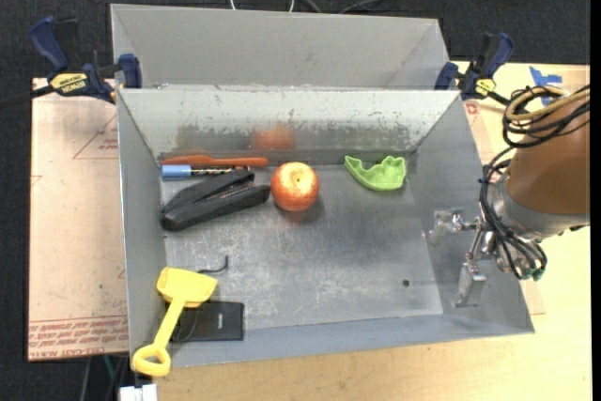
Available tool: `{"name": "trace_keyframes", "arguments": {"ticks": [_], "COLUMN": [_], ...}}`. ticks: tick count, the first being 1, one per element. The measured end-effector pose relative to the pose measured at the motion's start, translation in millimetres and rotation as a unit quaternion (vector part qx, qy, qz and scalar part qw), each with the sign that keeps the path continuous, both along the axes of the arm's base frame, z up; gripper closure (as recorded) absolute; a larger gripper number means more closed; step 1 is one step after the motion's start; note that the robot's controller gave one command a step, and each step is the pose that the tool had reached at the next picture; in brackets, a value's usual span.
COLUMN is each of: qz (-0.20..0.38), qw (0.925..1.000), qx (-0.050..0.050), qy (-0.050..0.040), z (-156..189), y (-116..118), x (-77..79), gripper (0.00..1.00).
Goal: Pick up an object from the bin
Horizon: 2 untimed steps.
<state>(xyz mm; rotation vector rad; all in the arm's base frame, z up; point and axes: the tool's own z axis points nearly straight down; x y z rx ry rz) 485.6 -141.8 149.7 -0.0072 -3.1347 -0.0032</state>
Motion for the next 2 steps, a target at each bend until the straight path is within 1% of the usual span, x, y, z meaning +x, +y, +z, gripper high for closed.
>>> {"name": "trace_keyframes", "arguments": {"ticks": [1, 2], "qz": [0.002, 0.023], "qw": [1.0, 0.9997], "qx": [-0.001, -0.001], "qy": [-0.0036, -0.0071], "z": [4, -55], "y": [1, 21], "x": [2.1, 80.7], "gripper": [0.0, 0.0]}}
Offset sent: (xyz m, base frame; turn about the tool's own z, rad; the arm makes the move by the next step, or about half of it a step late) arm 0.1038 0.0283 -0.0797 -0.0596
